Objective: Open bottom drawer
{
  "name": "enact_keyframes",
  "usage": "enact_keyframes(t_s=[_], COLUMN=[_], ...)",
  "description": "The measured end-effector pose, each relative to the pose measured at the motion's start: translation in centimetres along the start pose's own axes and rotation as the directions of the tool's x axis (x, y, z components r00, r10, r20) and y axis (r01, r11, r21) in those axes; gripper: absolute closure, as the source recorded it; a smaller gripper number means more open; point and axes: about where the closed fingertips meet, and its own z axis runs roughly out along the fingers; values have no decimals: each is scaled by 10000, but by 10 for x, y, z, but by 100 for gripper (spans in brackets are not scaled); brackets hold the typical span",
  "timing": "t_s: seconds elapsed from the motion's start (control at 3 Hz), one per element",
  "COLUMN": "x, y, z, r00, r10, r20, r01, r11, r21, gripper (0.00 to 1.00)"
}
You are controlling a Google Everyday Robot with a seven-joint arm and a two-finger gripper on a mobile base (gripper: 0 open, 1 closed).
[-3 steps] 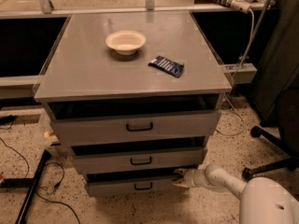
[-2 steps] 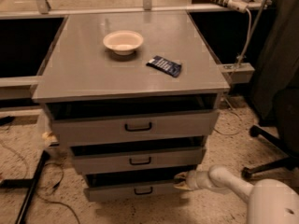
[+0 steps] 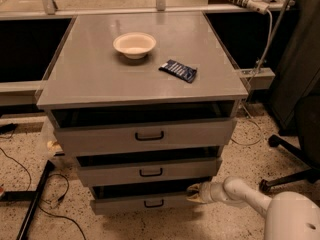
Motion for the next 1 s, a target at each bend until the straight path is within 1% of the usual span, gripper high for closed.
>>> enact_keyframes(t_s=[0.33, 0.67, 1.0], x=[0, 3, 17], y=[0, 4, 22], z=[0, 2, -6], r00=[10000, 10000, 9987], r10=[3, 87, 495], r20=[1, 22, 158], r01=[-3, -87, -492], r11=[10000, 9999, 9987], r21=[-4, -111, -165], gripper=[57, 34, 38])
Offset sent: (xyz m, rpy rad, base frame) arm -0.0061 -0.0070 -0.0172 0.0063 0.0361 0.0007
